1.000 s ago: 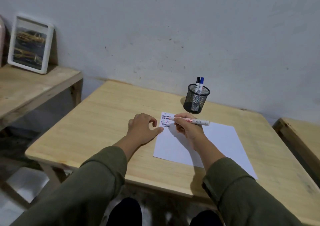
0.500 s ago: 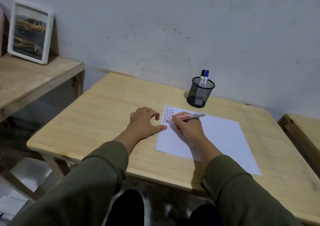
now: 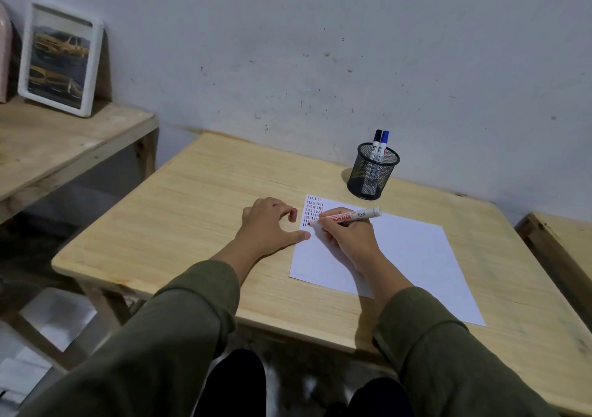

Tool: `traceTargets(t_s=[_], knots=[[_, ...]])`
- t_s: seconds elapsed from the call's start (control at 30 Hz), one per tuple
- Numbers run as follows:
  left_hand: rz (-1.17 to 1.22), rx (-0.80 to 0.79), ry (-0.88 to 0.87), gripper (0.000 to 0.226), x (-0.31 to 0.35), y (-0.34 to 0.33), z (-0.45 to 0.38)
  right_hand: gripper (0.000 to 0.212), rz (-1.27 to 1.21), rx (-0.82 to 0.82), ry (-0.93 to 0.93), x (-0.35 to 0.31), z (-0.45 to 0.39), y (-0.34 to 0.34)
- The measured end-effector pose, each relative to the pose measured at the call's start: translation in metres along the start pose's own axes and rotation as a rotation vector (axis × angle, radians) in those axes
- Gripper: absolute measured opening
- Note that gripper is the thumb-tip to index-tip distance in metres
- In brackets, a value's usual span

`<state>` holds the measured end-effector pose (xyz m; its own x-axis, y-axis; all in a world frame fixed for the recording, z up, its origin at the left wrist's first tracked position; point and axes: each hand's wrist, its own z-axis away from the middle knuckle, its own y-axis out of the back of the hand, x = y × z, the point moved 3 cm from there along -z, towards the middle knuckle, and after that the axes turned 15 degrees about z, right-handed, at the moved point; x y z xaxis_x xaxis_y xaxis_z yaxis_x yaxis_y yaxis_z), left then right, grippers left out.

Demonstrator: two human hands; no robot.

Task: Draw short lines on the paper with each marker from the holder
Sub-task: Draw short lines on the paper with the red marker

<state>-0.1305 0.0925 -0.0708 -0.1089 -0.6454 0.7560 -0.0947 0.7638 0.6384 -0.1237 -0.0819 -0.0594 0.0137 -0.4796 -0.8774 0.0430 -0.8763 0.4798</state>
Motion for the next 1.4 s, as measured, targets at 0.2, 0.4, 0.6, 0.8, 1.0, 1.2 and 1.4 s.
traceTargets(t_s=[0.2, 0.4, 0.6, 0.8, 1.0, 1.2, 1.4], knots=[[-0.009, 0.0, -0.001, 0.038, 0.0002, -0.0003, -0.0004, 0.011, -0.059, 0.002, -0.024, -0.0007, 0.0004, -0.0003], [0.0, 0.004, -0.001, 0.039, -0.0011, -0.0009, -0.0001, 0.01, -0.026, -0.004, -0.013, 0.0009, -0.0011, -0.0003], [0.0, -0.001, 0.003, 0.036, -0.0007, -0.0002, -0.0006, 0.008, 0.011, -0.012, -0.012, 0.0029, -0.0025, -0.0008], [-0.002, -0.005, 0.003, 0.035, 0.0002, 0.0, -0.0006, 0.009, -0.002, -0.029, -0.013, 0.0031, -0.0033, -0.0013], [-0.007, -0.009, 0.002, 0.034, -0.0001, 0.0003, -0.0002, 0.01, -0.008, -0.034, -0.007, 0.0044, -0.0031, -0.0011], [0.046, 0.021, -0.014, 0.033, 0.0006, 0.0, -0.0003, 0.012, -0.075, 0.005, -0.016, 0.0039, -0.002, 0.0006], [0.133, 0.079, -0.073, 0.024, 0.0055, 0.0013, 0.0018, 0.009, -0.215, 0.004, -0.013, -0.0018, 0.0005, 0.0032]])
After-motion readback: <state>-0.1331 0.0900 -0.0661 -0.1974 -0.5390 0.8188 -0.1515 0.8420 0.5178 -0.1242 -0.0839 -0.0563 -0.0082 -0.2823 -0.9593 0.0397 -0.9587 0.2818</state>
